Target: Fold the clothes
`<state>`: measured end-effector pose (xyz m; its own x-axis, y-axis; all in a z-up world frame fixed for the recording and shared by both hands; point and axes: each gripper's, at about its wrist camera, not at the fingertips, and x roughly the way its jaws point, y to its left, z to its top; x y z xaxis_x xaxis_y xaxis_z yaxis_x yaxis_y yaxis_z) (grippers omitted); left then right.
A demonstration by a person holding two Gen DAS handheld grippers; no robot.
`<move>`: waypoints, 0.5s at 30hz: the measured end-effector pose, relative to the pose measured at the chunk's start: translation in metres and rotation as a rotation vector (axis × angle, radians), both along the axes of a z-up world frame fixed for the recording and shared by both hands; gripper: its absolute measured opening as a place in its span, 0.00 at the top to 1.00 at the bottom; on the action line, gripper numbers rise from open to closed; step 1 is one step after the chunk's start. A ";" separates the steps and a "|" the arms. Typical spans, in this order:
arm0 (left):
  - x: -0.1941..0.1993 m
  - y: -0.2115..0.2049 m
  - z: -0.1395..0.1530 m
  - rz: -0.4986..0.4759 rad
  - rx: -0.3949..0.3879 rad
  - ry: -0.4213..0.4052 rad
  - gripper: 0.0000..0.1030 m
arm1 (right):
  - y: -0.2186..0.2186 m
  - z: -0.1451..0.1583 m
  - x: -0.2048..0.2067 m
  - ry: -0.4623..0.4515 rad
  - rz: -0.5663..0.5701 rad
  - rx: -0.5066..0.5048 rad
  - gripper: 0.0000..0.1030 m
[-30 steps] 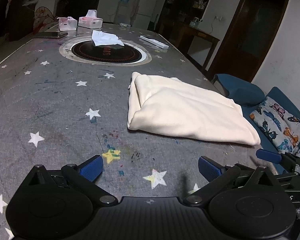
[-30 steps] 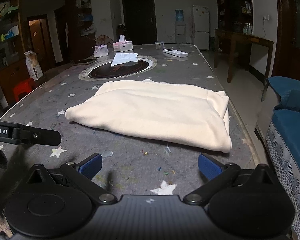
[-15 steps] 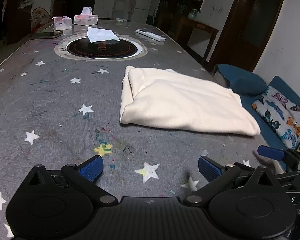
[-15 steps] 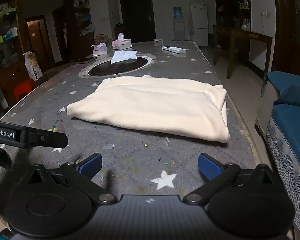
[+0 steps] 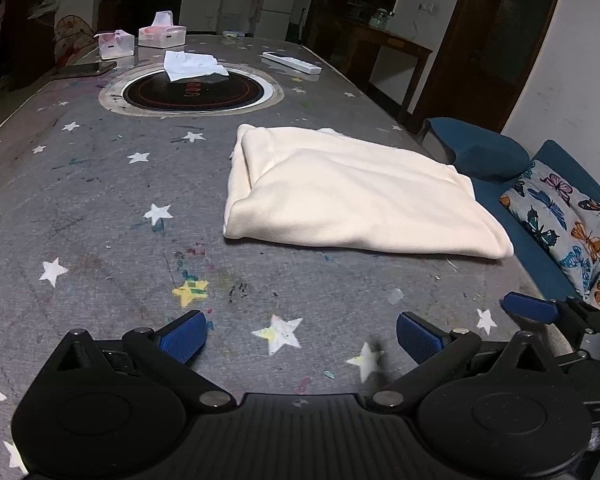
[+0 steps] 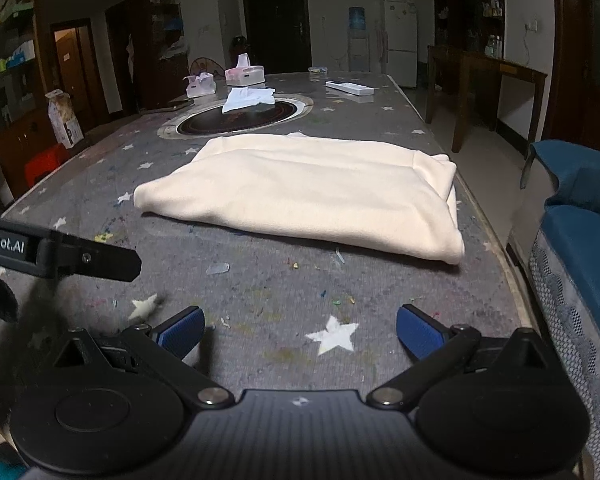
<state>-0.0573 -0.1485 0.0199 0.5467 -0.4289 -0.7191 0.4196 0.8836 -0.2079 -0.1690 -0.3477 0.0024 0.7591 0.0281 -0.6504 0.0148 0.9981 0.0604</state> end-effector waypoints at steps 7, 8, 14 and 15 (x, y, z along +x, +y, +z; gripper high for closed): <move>-0.003 -0.005 -0.002 -0.008 0.011 0.007 0.00 | 0.006 -0.002 0.000 0.009 -0.004 -0.036 0.00; -0.003 -0.005 -0.003 -0.008 0.012 0.008 0.00 | 0.007 -0.002 0.000 0.010 -0.005 -0.040 0.00; -0.004 -0.007 -0.003 -0.009 0.015 0.009 0.00 | 0.009 -0.002 -0.001 0.016 -0.012 -0.047 0.00; -0.005 -0.007 -0.003 -0.011 0.016 0.008 0.00 | 0.009 -0.001 -0.001 0.017 -0.013 -0.047 0.00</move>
